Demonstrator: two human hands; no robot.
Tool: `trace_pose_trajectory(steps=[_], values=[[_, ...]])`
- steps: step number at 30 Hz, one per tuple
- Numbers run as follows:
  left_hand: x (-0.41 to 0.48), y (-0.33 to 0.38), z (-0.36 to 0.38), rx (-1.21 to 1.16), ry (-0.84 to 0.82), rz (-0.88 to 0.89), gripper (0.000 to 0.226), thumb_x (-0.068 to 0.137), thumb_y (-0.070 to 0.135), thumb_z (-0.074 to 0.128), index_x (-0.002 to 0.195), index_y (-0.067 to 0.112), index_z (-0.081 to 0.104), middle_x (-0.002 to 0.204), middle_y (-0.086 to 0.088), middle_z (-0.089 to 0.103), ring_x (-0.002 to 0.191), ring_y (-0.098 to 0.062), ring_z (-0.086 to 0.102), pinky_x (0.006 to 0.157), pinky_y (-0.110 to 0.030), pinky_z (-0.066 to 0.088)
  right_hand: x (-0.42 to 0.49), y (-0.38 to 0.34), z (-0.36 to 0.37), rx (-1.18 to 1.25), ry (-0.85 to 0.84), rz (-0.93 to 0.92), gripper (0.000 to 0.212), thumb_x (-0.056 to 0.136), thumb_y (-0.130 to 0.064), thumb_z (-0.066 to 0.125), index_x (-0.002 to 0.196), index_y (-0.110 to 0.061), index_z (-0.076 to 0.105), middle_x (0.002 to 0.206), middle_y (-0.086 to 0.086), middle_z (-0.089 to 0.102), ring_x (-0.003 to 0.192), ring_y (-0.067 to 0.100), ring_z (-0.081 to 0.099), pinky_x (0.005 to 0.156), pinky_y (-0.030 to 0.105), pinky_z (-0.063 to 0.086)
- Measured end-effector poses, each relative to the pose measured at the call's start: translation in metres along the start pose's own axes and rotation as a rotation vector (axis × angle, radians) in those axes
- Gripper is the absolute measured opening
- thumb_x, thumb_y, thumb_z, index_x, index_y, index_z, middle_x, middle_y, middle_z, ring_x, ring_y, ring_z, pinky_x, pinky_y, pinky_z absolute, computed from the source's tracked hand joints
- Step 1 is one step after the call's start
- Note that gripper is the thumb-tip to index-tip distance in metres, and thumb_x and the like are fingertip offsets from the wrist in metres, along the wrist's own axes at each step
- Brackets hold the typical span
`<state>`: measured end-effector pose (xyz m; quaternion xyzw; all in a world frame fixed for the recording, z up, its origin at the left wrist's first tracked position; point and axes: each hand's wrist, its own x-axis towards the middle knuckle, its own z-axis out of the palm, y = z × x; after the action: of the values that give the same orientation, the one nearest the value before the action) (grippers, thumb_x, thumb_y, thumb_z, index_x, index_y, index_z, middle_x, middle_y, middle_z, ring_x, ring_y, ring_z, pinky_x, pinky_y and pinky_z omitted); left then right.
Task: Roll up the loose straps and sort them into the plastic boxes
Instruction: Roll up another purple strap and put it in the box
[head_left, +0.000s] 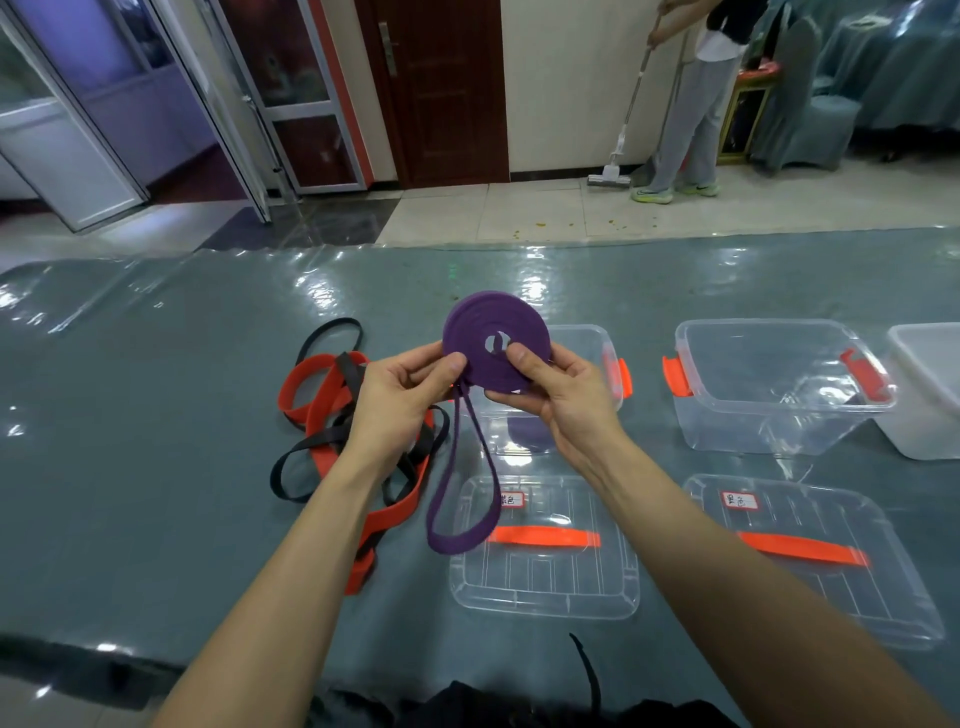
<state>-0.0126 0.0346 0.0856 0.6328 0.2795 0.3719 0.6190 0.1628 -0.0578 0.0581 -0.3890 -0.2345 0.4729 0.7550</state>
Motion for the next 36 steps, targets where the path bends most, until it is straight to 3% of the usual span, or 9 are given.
trace_pose_trajectory(steps=[4, 8, 10, 14, 19, 24, 28, 31, 36], values=[[0.003, 0.007, -0.011, 0.063, -0.055, -0.015, 0.025, 0.092, 0.018, 0.082, 0.115, 0.007, 0.082, 0.106, -0.013, 0.084, 0.093, -0.020, 0.083, 0.082, -0.026, 0.065, -0.002, 0.000, -0.007, -0.035, -0.083, 0.103, 0.055, 0.079, -0.022, 0.088, 0.125, 0.004, 0.071, 0.121, 0.022, 0.077, 0.110, 0.039, 0.077, 0.085, 0.045, 0.066], [0.007, 0.021, -0.032, 0.239, -0.138, -0.039, 0.018, 0.089, 0.022, 0.087, 0.107, 0.016, 0.087, 0.100, -0.011, 0.085, 0.092, -0.024, 0.084, 0.080, -0.024, 0.064, 0.004, -0.026, -0.009, -0.433, -0.206, 0.064, 0.053, 0.079, -0.035, 0.087, 0.126, -0.014, 0.074, 0.114, 0.009, 0.082, 0.104, 0.023, 0.079, 0.087, 0.033, 0.063], [0.010, 0.031, -0.039, 0.324, -0.242, -0.088, 0.021, 0.086, 0.023, 0.090, 0.105, 0.018, 0.087, 0.098, -0.011, 0.085, 0.090, -0.023, 0.083, 0.078, -0.025, 0.064, 0.011, -0.038, -0.003, -0.520, -0.231, -0.004, 0.041, 0.087, -0.036, 0.084, 0.126, -0.025, 0.075, 0.111, 0.005, 0.082, 0.102, 0.017, 0.078, 0.090, 0.033, 0.063], [0.012, 0.048, -0.044, 0.503, -0.385, -0.114, 0.027, 0.080, 0.026, 0.093, 0.105, 0.016, 0.087, 0.092, -0.010, 0.085, 0.084, -0.023, 0.083, 0.079, -0.029, 0.067, 0.020, -0.046, 0.008, -0.702, -0.339, 0.017, 0.007, 0.093, -0.029, 0.083, 0.099, -0.025, 0.085, 0.099, 0.008, 0.083, 0.093, 0.016, 0.078, 0.091, 0.037, 0.062], [0.010, 0.054, -0.046, 0.571, -0.406, -0.098, 0.022, 0.082, 0.016, 0.093, 0.102, 0.011, 0.087, 0.085, -0.010, 0.084, 0.076, -0.016, 0.081, 0.072, -0.024, 0.064, 0.021, -0.049, 0.009, -0.835, -0.396, 0.044, 0.036, 0.074, -0.041, 0.097, 0.100, -0.022, 0.083, 0.099, 0.015, 0.081, 0.091, 0.018, 0.076, 0.088, 0.038, 0.061], [0.014, 0.057, -0.049, 0.609, -0.419, -0.075, 0.024, 0.080, 0.020, 0.095, 0.101, 0.013, 0.088, 0.084, -0.010, 0.084, 0.074, -0.016, 0.080, 0.069, -0.023, 0.062, 0.019, -0.047, 0.017, -0.889, -0.400, -0.023, 0.038, 0.073, -0.036, 0.095, 0.100, -0.014, 0.082, 0.096, 0.019, 0.080, 0.085, 0.017, 0.075, 0.085, 0.035, 0.061], [0.016, 0.059, -0.050, 0.634, -0.416, -0.042, 0.027, 0.076, 0.031, 0.095, 0.100, 0.019, 0.088, 0.082, -0.005, 0.084, 0.074, -0.014, 0.081, 0.068, -0.019, 0.059, 0.017, -0.050, 0.016, -0.894, -0.385, -0.057, 0.033, 0.073, -0.037, 0.097, 0.096, -0.020, 0.082, 0.090, 0.007, 0.082, 0.085, 0.017, 0.079, 0.079, 0.030, 0.062], [0.020, 0.058, -0.051, 0.680, -0.408, -0.021, 0.022, 0.079, 0.026, 0.097, 0.099, 0.020, 0.088, 0.081, -0.004, 0.084, 0.075, -0.017, 0.082, 0.071, -0.024, 0.062, 0.016, -0.050, 0.018, -0.970, -0.356, -0.088, 0.041, 0.065, -0.041, 0.101, 0.094, -0.021, 0.079, 0.090, 0.002, 0.081, 0.083, 0.015, 0.078, 0.081, 0.035, 0.064], [0.023, 0.064, -0.049, 0.810, -0.434, 0.005, 0.018, 0.081, 0.024, 0.097, 0.098, 0.024, 0.088, 0.079, 0.000, 0.084, 0.076, -0.022, 0.082, 0.075, -0.032, 0.065, 0.012, -0.053, 0.023, -1.170, -0.370, -0.136, 0.037, 0.072, -0.038, 0.099, 0.094, -0.019, 0.076, 0.087, 0.003, 0.078, 0.083, 0.026, 0.076, 0.085, 0.047, 0.064]])
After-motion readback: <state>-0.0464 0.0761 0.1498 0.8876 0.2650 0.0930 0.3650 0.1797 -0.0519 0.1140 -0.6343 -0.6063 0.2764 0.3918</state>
